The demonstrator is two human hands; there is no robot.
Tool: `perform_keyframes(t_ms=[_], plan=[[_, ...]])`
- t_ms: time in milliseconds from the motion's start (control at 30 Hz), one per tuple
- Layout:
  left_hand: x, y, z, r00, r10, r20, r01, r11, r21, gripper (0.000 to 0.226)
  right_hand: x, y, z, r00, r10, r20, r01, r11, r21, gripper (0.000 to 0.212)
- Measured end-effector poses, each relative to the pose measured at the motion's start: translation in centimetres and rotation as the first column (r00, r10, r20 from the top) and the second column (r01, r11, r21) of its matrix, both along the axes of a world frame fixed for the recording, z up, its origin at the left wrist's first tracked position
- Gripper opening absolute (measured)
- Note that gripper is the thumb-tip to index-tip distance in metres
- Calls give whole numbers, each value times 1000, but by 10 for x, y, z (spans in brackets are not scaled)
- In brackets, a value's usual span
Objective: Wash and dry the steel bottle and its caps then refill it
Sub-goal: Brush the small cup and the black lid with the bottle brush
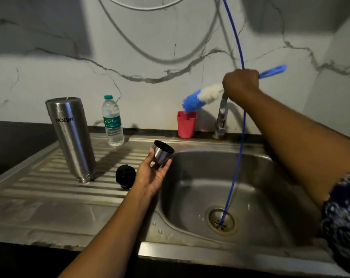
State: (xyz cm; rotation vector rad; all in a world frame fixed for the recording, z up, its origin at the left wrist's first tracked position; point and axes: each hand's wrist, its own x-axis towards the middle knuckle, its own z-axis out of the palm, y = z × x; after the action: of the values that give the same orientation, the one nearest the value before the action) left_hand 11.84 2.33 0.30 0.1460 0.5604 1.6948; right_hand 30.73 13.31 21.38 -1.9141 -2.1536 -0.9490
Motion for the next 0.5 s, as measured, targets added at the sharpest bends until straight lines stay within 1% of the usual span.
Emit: perform_keyframes(t_ms=[100,200,300,333,400,500], plan=[[-2,5,-3,1000,4,20,-4,1000,10,32,-26,23,16,986,28,162,-27,1000,-10,29],[0,5,-2,1000,-11,7,11,1000,23,36,-51,39,14,951,57,305,-54,998,-17,31],[0,6,-4,1000,-25,16,25,999,44,62,-72,48,4,919,64,390,-43,997,-62,30],[0,6,-4,999,-29,15,29,999,45,66,-77,50,3,914,66,401,-43,997,-66,30],[1,6,-5,999,-36,21,35,998,50,62,-81,50,6,901,69,429,-50,997,-57,31],[1,5,-5,999,-33,16,32,998,45,42,-77,45,17,896,60,440,-40,998,-54,30]])
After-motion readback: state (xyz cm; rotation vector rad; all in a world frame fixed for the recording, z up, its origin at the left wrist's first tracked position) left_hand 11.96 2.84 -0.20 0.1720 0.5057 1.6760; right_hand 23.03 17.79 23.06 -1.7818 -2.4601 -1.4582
